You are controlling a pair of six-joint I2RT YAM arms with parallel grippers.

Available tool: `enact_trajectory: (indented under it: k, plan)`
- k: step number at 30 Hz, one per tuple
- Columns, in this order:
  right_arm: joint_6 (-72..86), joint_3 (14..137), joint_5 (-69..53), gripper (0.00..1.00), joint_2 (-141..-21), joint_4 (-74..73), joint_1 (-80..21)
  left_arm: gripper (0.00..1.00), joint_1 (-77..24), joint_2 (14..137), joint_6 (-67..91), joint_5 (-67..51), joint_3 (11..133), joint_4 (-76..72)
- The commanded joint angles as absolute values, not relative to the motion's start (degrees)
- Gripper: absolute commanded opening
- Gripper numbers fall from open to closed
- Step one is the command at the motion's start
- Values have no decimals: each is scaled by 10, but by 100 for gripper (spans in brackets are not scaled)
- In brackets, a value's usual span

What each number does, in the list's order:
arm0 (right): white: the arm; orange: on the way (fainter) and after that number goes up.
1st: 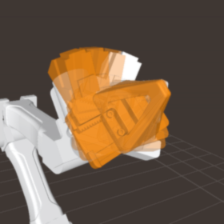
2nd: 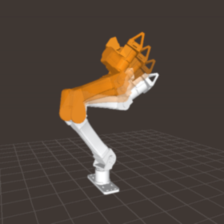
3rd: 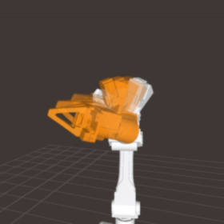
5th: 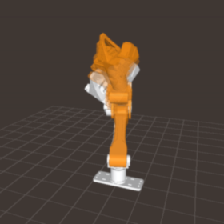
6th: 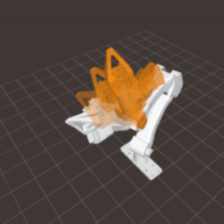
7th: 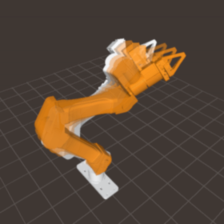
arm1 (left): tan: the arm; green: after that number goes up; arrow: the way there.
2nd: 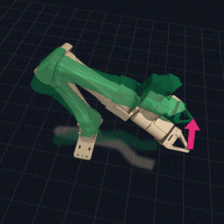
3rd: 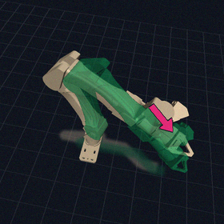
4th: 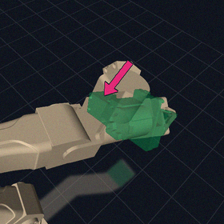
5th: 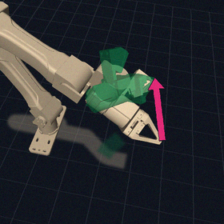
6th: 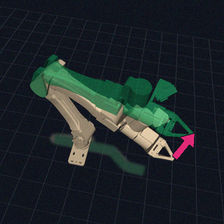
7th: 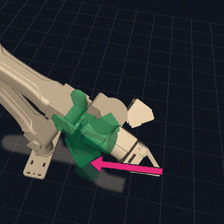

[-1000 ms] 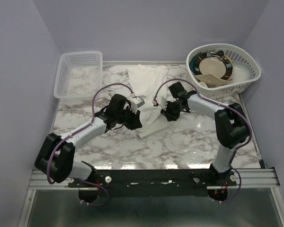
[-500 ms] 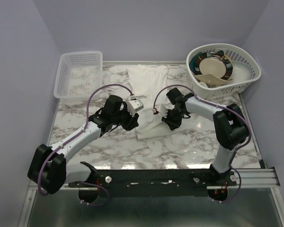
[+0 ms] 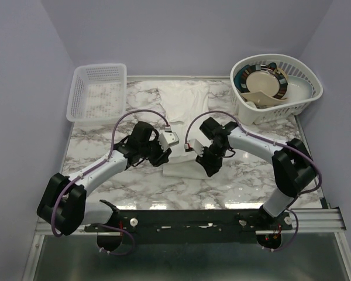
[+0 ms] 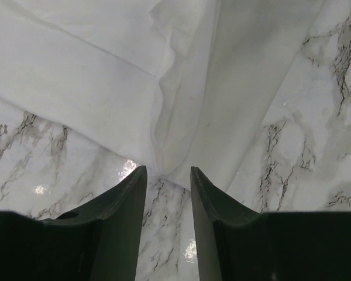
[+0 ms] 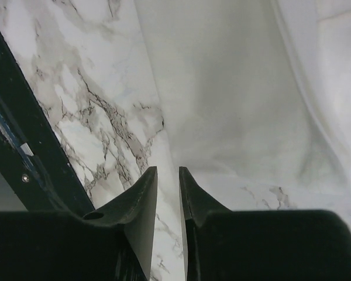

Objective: Roll the t-shirts
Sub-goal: Roll the T-shirt to the center of the board.

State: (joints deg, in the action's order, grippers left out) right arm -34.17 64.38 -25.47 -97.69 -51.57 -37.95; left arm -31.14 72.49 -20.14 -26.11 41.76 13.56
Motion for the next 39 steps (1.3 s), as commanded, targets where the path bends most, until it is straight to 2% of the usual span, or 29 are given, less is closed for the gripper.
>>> enact_trajectory:
  k: [1,7,15,20,24,27,28,31,34,39]
  plan:
    - [-374,671,-259,31,-935,-537,-372,38,-307,750,-246,-315,439,192]
    - [-351,672,-284,31,-938,-499,-371,17,-306,787,-258,-373,453,212]
    - [-337,650,-291,31,-930,-474,-366,18,-302,912,-248,-353,542,204]
    - [-331,636,-272,33,-918,-447,-351,27,-283,923,-212,-270,564,129]
    - [-342,596,-263,37,-870,-415,-344,34,-261,893,-207,-267,563,144]
    - [-394,524,-281,47,-777,-376,-345,48,-259,799,-243,-299,488,126]
    - [-407,506,-285,55,-753,-361,-345,62,-260,771,-257,-305,465,117]
    - [-456,434,-283,68,-680,-304,-349,77,-290,668,-324,-307,381,97]
    - [-513,391,-257,77,-646,-281,-373,80,-338,611,-398,-299,321,85]
    - [-526,345,-225,77,-605,-207,-385,78,-379,606,-479,-291,275,48]
